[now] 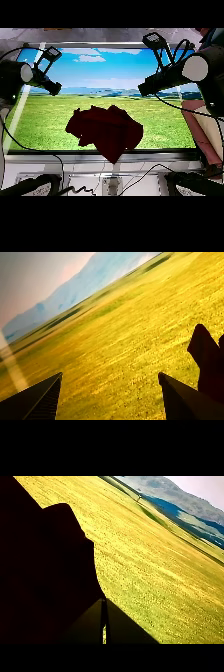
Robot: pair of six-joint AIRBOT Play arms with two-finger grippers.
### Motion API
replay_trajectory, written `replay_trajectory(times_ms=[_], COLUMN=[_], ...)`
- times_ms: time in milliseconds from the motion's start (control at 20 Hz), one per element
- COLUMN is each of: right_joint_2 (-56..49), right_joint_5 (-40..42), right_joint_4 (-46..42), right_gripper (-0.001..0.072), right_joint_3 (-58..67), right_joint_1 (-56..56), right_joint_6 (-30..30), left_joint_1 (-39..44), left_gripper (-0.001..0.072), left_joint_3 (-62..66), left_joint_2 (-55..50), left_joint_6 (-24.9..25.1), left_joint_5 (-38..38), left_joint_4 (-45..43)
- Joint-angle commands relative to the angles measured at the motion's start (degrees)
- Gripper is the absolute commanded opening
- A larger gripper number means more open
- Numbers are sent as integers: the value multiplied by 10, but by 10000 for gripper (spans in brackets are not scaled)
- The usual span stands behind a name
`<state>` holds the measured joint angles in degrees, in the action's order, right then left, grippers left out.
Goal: Fold the clothes and pants, and hang the long-sleeved shirts on hangers.
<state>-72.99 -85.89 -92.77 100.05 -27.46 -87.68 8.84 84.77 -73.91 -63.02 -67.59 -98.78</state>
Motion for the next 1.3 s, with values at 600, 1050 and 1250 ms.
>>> replay_trajectory(times_ms=[600, 1050, 1250], right_joint_2=[0, 89, 221], right_joint_5=[54, -62, 12], right_joint_4=[-1, 96, 212], right_gripper=[10, 9, 9], right_joint_3=[0, -224, -490], right_joint_1=[0, 141, 178], right_joint_6=[-1, 66, 62], left_joint_1=[0, 0, 0], left_gripper=[704, 704, 705], left_joint_3=[0, 0, 0], left_joint_2=[0, 0, 0], left_joint_6=[0, 0, 0], left_joint_5=[0, 0, 0], left_joint_4=[0, 0, 0])
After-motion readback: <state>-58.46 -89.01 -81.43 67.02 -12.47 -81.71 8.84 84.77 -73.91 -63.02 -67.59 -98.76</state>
